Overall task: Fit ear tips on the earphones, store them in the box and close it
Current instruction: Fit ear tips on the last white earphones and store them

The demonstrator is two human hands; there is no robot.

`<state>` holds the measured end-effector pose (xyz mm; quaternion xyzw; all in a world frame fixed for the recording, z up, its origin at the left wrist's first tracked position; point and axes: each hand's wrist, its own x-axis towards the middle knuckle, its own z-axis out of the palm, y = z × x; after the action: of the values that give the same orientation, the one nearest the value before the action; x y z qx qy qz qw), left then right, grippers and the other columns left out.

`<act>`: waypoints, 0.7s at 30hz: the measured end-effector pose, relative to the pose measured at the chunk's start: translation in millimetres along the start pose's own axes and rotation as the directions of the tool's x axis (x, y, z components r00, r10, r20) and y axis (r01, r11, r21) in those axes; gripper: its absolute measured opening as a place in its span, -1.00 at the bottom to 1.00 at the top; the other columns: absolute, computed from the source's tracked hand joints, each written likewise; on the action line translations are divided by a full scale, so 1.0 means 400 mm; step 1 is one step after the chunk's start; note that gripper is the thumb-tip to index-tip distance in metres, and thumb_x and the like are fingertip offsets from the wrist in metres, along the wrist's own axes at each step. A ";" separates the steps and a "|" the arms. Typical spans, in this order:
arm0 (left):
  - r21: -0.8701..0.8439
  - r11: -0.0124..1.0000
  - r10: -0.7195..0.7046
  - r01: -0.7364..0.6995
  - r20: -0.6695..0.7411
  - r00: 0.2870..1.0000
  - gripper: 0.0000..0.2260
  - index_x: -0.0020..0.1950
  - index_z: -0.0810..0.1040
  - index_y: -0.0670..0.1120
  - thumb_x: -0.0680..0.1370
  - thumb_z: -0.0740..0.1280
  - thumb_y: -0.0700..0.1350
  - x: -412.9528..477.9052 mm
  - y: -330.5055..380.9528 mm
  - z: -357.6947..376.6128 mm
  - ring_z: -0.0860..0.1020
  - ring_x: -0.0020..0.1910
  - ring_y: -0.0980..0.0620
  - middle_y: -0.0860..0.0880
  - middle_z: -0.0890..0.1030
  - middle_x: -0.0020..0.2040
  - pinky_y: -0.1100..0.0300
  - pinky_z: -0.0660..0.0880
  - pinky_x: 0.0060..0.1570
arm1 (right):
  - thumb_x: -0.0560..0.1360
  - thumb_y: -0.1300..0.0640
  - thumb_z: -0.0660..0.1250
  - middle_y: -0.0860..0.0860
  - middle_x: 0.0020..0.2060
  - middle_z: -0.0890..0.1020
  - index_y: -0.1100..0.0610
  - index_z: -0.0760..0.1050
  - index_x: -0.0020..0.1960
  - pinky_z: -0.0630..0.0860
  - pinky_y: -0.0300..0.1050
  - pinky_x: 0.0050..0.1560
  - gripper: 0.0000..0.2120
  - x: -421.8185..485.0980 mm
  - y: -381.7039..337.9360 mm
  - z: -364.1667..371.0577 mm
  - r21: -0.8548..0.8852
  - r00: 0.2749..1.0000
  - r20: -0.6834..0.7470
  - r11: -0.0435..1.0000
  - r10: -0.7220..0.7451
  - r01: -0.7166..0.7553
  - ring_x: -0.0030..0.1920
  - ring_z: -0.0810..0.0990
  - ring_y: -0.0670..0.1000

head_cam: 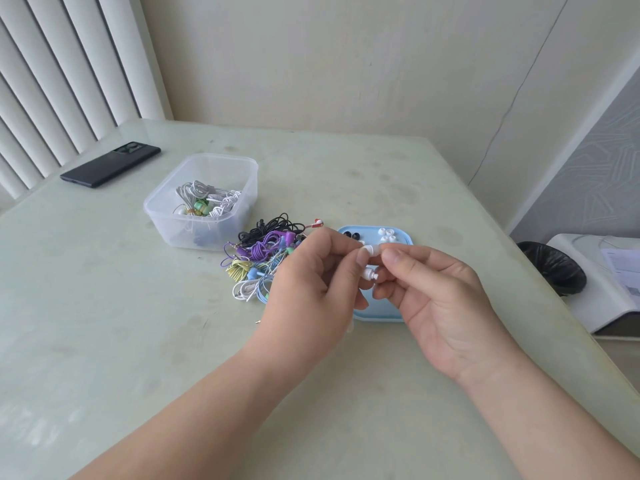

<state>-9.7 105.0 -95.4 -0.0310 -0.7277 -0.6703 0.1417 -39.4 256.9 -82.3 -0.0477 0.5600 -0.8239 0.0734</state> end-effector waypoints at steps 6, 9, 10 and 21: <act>-0.099 0.985 -0.141 0.141 0.003 0.990 -0.89 -0.02 0.60 -0.11 0.65 0.38 -0.09 0.011 0.007 -0.005 0.65 -0.38 0.00 -0.08 0.71 -0.25 0.17 0.52 -0.36 | 0.54 0.21 0.44 0.07 -0.20 0.73 0.17 0.71 -0.09 0.47 -0.10 -0.26 -0.92 0.013 -0.014 -0.036 -0.423 0.983 -0.096 0.900 -0.158 0.103 -0.26 0.58 0.01; -0.134 0.977 -0.173 0.168 -0.024 0.985 -0.91 -0.02 0.60 -0.10 0.65 0.38 -0.11 0.017 0.005 -0.004 0.64 -0.38 -0.02 -0.08 0.72 -0.25 0.16 0.51 -0.33 | 0.53 0.17 0.48 -0.12 -0.28 0.69 0.00 0.69 -0.11 0.49 -0.33 -0.23 -0.91 0.037 -0.014 -0.078 -0.723 0.944 -0.135 0.681 -0.303 0.115 -0.31 0.59 -0.11; -0.143 0.974 -0.179 0.174 -0.024 0.984 -0.93 0.00 0.60 -0.09 0.66 0.37 -0.12 0.017 0.004 -0.004 0.63 -0.38 -0.03 -0.08 0.71 -0.25 0.13 0.52 -0.30 | 0.51 0.17 0.48 -0.14 -0.29 0.68 -0.02 0.68 -0.13 0.46 -0.38 -0.26 -0.89 0.043 -0.010 -0.086 -0.782 0.944 -0.112 0.614 -0.310 0.108 -0.34 0.55 -0.14; -0.164 0.959 -0.231 0.230 0.015 0.973 -0.76 -0.07 0.64 -0.23 0.65 0.37 -0.06 0.020 0.008 -0.011 0.61 -0.36 -0.03 -0.08 0.69 -0.23 0.19 0.51 -0.31 | 0.50 0.24 0.49 -0.14 -0.24 0.54 0.07 0.72 -0.06 0.36 -0.47 -0.24 -0.90 0.065 0.034 -0.113 -0.947 0.952 0.096 0.267 -0.290 0.177 -0.27 0.52 -0.21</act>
<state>-16.1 100.0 -90.1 0.0437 -0.6682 -0.7402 0.0613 -71.4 288.8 -111.8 -0.1237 0.9253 -0.3386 -0.1176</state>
